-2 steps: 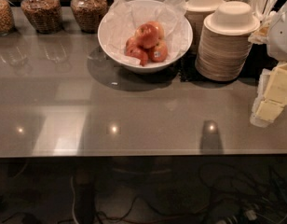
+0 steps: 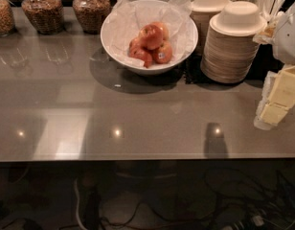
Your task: Pick apple from white bowl
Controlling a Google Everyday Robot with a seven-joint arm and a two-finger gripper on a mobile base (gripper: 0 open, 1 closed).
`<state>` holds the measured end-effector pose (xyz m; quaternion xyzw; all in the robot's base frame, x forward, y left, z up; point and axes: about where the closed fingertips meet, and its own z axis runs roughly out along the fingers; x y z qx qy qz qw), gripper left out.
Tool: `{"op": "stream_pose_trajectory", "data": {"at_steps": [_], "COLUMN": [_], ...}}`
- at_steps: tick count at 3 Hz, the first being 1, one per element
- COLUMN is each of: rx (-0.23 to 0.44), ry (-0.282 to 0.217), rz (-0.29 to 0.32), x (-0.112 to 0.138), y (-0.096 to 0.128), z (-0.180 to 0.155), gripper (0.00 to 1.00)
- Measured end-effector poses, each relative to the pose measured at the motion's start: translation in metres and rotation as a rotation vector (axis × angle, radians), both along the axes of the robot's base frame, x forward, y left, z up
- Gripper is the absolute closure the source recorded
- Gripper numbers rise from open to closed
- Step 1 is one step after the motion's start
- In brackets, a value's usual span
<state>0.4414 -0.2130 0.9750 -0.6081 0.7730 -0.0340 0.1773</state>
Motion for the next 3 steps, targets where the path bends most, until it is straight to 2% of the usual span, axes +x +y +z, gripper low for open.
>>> {"op": "stream_pose_trajectory", "data": {"at_steps": [1, 2, 3], "rx": [0.045, 0.129, 0.216], "ry": [-0.043, -0.154, -0.275], "rz": [0.041, 0.096, 0.115], "x": [0.006, 0.031, 0.066], "y": [0.01, 0.033, 0.051], "z": [-0.007, -0.014, -0.016], "gripper": [0.0, 0.0, 0.0]}}
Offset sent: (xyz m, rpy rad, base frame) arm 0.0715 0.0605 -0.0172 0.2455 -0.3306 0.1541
